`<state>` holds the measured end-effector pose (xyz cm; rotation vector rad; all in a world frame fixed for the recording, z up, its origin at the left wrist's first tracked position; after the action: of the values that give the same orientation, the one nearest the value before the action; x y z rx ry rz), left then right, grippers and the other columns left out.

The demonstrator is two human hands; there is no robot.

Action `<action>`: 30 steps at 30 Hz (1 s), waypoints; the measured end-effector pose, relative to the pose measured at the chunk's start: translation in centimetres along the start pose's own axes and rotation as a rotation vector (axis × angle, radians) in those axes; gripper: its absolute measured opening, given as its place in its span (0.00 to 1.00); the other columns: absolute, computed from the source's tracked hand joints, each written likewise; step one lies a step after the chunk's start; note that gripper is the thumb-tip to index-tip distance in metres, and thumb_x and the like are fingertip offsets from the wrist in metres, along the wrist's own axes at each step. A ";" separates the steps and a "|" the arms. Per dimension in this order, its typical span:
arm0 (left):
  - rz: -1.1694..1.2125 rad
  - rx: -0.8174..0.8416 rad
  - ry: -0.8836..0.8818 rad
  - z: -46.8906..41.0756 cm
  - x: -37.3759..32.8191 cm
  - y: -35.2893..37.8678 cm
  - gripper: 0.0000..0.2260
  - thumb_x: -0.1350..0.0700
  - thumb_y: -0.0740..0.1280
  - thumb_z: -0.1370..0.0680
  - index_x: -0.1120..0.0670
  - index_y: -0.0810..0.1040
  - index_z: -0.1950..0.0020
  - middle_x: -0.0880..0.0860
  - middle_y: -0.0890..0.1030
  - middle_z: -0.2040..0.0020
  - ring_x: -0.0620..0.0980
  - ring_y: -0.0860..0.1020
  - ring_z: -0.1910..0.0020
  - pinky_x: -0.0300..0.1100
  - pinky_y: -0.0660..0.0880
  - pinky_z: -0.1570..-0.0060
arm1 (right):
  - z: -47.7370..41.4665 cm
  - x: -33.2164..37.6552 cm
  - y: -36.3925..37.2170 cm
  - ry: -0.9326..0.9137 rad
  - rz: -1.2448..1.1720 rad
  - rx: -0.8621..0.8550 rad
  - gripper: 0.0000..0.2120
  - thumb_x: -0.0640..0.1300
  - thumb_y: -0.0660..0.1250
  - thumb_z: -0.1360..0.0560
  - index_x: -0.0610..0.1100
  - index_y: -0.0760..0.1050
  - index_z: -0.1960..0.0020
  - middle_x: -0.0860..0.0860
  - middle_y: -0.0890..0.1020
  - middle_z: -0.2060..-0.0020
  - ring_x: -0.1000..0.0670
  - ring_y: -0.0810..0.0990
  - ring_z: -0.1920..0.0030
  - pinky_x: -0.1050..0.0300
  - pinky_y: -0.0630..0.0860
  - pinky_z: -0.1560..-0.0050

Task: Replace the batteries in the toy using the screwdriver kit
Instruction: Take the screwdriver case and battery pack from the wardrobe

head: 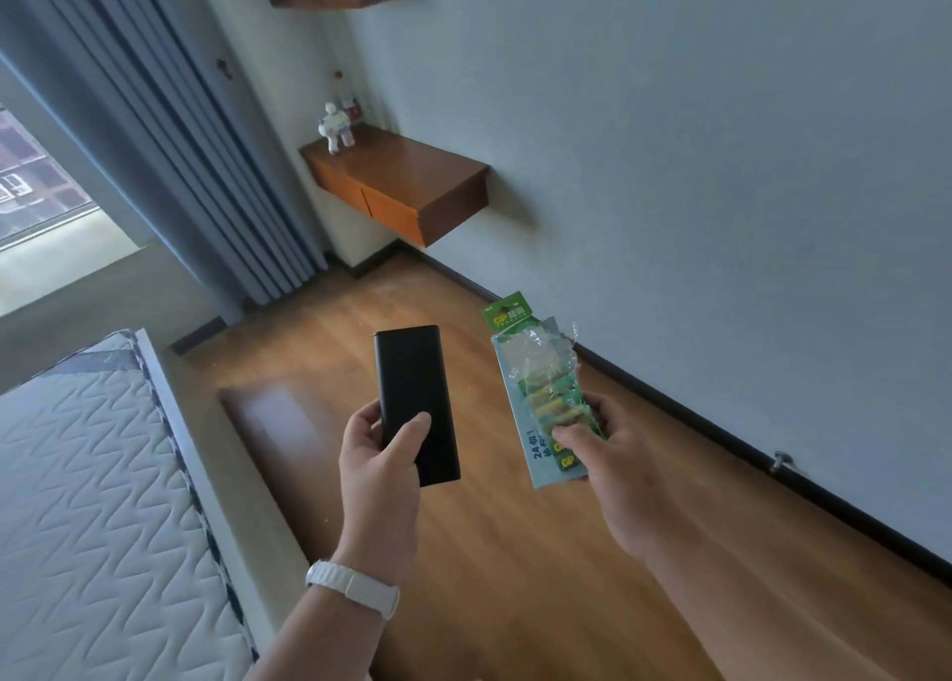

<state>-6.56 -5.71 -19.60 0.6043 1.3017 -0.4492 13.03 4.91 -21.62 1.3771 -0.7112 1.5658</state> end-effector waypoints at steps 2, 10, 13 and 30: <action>0.001 -0.013 0.000 -0.8 0.0 -0.2 0.15 0.60 0.72 0.23 0.52 0.77 0.38 0.56 0.85 0.47 0.54 0.85 0.53 0.45 0.82 0.60 | -1.0 0.1 0.4 0.005 -0.005 0.007 0.16 0.47 0.69 0.31 0.52 0.77 0.44 0.50 0.86 0.56 0.49 0.86 0.55 0.49 0.81 0.54; 0.045 -0.024 0.002 -7.3 -0.2 -0.7 0.15 0.60 0.74 0.24 0.52 0.76 0.39 0.56 0.84 0.48 0.50 0.86 0.56 0.41 0.81 0.63 | -7.0 1.0 3.1 -0.018 0.003 -0.008 0.17 0.49 0.70 0.34 0.52 0.78 0.45 0.50 0.86 0.56 0.48 0.86 0.55 0.52 0.82 0.58; 0.074 0.001 -0.001 -11.4 -0.7 -1.1 0.14 0.61 0.72 0.23 0.51 0.76 0.39 0.56 0.84 0.48 0.50 0.86 0.56 0.40 0.81 0.63 | -10.3 1.8 5.0 -0.021 -0.017 -0.056 0.20 0.49 0.71 0.36 0.49 0.78 0.44 0.49 0.86 0.56 0.48 0.86 0.56 0.50 0.81 0.58; 0.130 -0.065 0.003 -35.1 -6.1 -10.2 0.13 0.60 0.71 0.22 0.50 0.75 0.39 0.57 0.83 0.46 0.51 0.86 0.56 0.39 0.81 0.64 | -29.0 3.8 23.7 -0.031 0.065 0.010 0.22 0.55 0.72 0.40 0.51 0.79 0.48 0.47 0.86 0.55 0.46 0.86 0.54 0.45 0.83 0.56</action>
<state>-40.62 8.90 -20.56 0.6312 1.2668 -0.2979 -20.99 21.05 -20.79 1.4003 -0.7752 1.6039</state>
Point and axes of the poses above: each hand's wrist, its own z-axis away from the middle knuckle, its own y-axis out of the palm, x = y × z, the point moved 3 cm from there along -z, towards the middle knuckle
